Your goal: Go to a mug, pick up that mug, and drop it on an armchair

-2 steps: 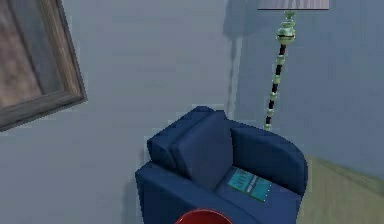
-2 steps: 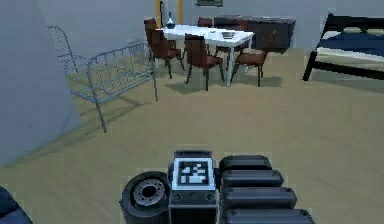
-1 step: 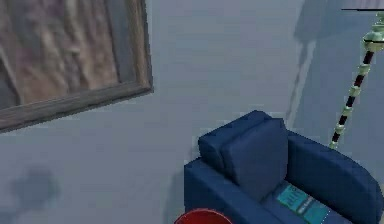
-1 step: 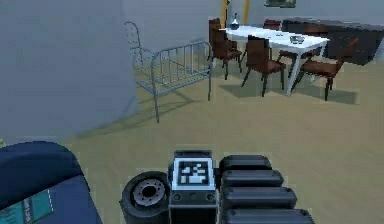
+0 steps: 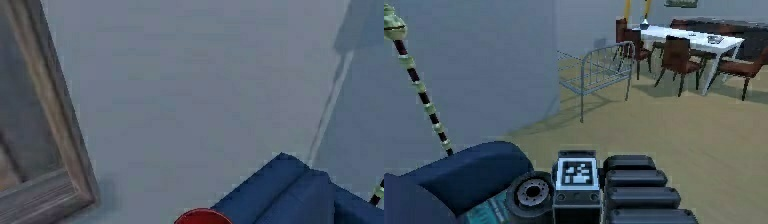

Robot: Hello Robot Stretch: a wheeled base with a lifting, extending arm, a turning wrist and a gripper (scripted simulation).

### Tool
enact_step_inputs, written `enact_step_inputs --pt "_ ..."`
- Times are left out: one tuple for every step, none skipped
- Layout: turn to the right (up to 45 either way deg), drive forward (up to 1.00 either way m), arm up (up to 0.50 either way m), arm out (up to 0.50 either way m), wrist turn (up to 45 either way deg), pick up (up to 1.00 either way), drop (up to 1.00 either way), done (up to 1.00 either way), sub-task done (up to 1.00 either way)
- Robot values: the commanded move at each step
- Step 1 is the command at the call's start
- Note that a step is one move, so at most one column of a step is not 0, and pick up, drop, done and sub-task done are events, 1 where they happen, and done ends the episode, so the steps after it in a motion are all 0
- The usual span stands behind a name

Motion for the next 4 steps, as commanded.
enact_step_inputs --pt "45.0 0.0 0.0 0.0 0.0 0.0 0.0 0.0 0.0" --pt "45.0 0.0 0.0 0.0 0.0 0.0 0.0 0.0 0.0" --pt "27.0 0.0 0.0 0.0 0.0 0.0 0.0 0.0 0.0" --pt "-45.0 0.0 0.0 0.0 0.0 0.0 0.0 0.0 0.0"
